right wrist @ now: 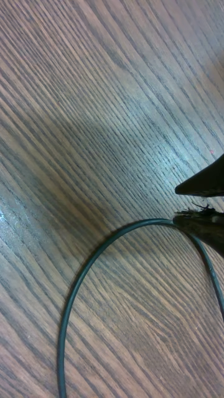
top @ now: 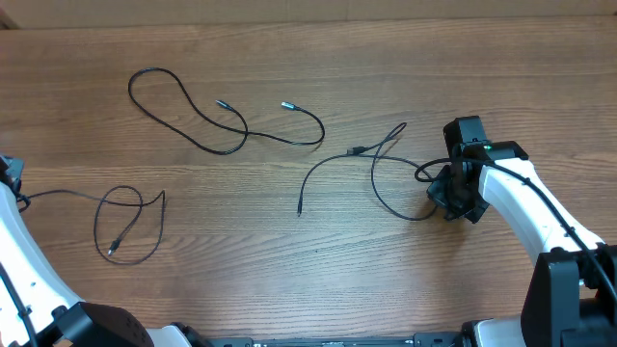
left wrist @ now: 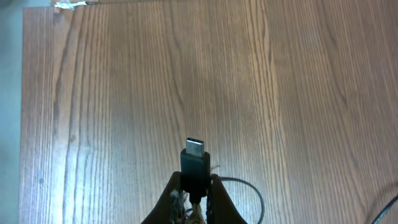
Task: Untangle cables
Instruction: 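Pull the grasped cable with the left gripper toward the lower left, then release the cable and raise the left gripper back toward center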
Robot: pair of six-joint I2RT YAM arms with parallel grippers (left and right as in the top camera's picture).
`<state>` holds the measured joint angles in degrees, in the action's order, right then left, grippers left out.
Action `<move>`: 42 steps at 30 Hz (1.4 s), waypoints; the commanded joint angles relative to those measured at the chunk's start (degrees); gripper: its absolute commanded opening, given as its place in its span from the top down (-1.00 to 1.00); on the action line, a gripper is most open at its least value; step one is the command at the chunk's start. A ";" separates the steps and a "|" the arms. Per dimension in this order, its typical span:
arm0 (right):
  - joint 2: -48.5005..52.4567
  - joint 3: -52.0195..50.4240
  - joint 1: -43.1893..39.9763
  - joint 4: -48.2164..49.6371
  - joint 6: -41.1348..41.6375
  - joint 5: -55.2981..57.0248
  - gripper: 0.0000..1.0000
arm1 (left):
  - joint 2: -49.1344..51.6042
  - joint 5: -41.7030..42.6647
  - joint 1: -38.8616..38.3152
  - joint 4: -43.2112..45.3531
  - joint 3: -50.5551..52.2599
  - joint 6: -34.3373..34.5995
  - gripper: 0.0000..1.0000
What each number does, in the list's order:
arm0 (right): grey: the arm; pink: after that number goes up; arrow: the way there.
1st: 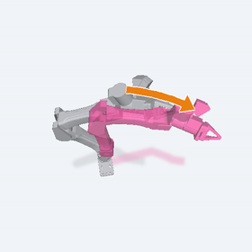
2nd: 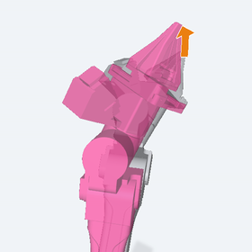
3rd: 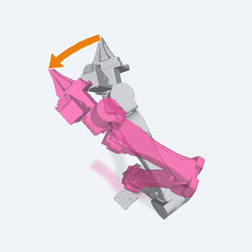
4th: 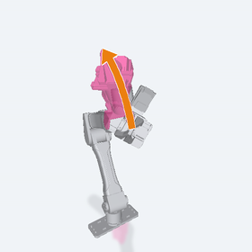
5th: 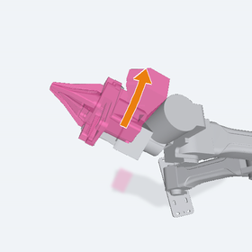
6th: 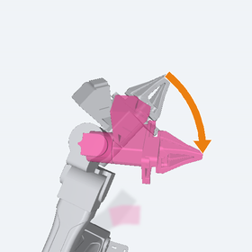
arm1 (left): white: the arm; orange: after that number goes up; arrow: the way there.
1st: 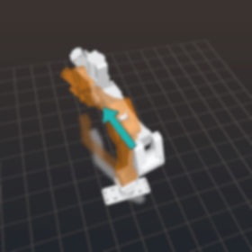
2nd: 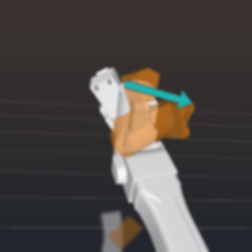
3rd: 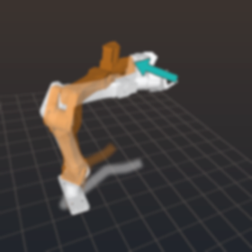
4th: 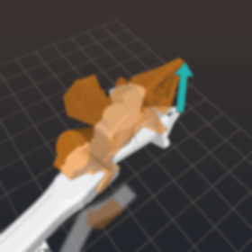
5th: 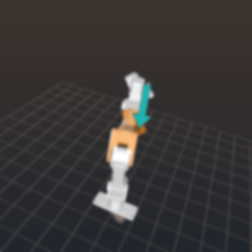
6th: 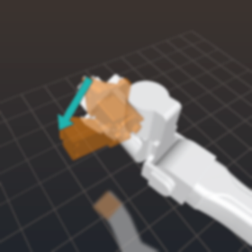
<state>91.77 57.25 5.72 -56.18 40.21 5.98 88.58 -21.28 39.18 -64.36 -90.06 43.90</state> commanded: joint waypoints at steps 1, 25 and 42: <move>-1.22 0.07 0.02 0.09 -0.15 0.44 0.85 | -1.36 0.26 0.07 -0.11 -0.92 -1.73 0.90; -1.22 0.07 0.02 0.11 -0.15 0.44 0.84 | -1.36 0.31 0.04 -0.39 -0.92 -2.21 0.71; -1.22 0.07 0.02 0.13 -0.15 0.42 0.84 | -1.36 0.31 0.04 -0.37 -0.92 -4.55 0.79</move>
<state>91.77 57.25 5.72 -56.21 40.23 5.98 88.58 -21.04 39.11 -64.73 -90.06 40.25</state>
